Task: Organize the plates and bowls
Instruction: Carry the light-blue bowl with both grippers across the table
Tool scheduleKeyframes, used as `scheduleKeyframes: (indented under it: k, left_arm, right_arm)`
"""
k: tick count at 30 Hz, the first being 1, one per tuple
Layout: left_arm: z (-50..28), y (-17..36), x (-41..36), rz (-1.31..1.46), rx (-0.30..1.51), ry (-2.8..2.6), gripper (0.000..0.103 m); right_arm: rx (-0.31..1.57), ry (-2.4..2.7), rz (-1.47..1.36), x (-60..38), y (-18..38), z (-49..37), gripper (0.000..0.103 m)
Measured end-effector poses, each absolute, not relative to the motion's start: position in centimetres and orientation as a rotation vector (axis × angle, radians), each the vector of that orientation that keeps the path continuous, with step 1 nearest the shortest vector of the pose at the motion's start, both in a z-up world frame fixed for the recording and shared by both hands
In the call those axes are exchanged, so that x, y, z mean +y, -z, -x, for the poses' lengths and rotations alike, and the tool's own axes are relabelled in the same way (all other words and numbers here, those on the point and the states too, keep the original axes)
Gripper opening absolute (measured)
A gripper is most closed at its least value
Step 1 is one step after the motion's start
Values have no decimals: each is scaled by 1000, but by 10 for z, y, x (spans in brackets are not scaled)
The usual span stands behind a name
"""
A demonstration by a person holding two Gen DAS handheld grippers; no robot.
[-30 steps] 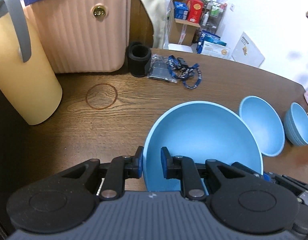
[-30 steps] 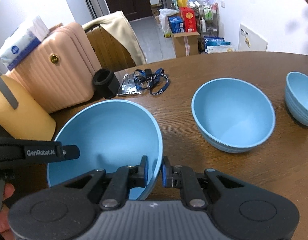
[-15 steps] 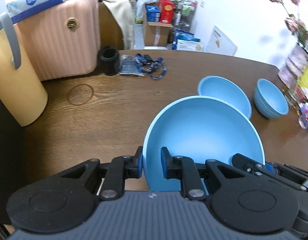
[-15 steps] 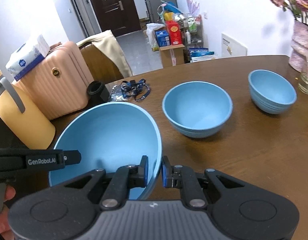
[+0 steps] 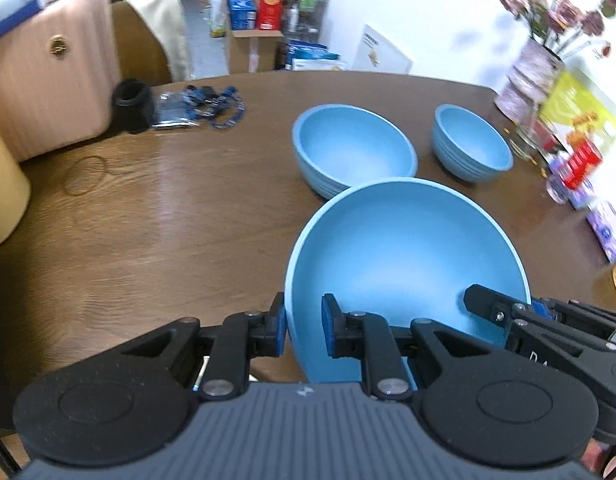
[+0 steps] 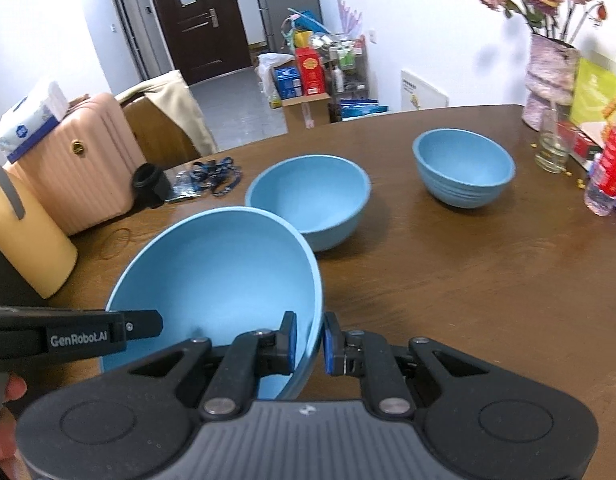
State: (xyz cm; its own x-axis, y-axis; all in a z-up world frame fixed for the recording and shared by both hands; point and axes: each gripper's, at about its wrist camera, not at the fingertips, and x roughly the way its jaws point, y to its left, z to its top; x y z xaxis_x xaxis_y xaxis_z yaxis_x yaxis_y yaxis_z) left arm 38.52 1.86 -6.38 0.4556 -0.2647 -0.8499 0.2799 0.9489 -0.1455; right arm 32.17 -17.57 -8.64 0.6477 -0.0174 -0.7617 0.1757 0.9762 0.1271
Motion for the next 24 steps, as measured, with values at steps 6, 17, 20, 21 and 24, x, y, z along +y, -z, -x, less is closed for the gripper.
scheduleKeyframes:
  k: [6, 17, 20, 21, 24]
  left_arm:
    - [-374, 79, -12, -65, 1066, 397, 18]
    - [-360, 105, -59, -149, 1107, 467, 18]
    - [-357, 110, -71, -168, 1109, 490, 18]
    - [-357, 112, -75, -169, 1111, 499, 18]
    - [-356, 116, -85, -183, 1117, 518, 18]
  right_arm:
    - [869, 149, -196, -204, 96, -305, 13]
    - [864, 210, -199, -241, 117, -284, 13]
    - [860, 230, -205, -251, 121, -278, 13]
    - [859, 237, -207, -254, 123, -277, 13]
    - [859, 257, -214, -264, 128, -272, 13]
